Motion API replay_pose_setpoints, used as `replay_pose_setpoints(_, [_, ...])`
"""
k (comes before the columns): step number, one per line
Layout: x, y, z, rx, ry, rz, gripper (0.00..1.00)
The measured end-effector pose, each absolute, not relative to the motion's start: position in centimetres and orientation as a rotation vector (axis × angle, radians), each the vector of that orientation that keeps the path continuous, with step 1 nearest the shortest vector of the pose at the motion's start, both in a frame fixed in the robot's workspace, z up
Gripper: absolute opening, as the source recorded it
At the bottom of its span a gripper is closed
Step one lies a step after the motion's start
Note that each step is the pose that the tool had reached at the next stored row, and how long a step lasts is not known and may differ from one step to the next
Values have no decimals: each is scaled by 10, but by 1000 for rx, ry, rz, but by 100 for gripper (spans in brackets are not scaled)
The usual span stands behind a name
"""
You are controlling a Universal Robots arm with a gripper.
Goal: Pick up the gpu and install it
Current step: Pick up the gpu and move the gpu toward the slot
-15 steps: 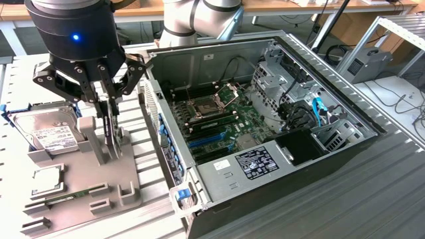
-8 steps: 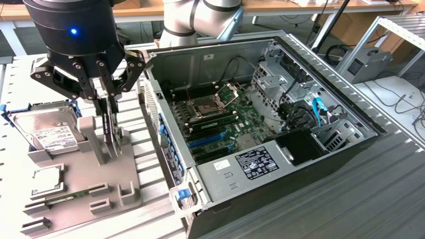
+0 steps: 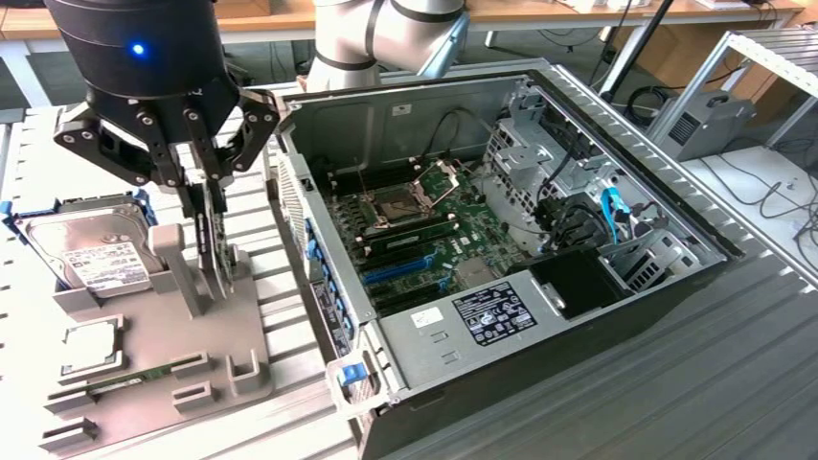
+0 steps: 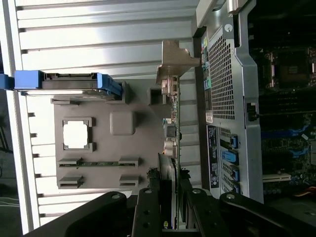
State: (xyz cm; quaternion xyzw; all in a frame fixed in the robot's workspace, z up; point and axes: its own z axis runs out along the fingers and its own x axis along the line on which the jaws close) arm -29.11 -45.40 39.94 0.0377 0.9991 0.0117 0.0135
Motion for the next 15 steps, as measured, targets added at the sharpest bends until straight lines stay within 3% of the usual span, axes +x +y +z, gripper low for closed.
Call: replay_pose_setpoints(15, [-291,-454,409,118,3112,36,26])
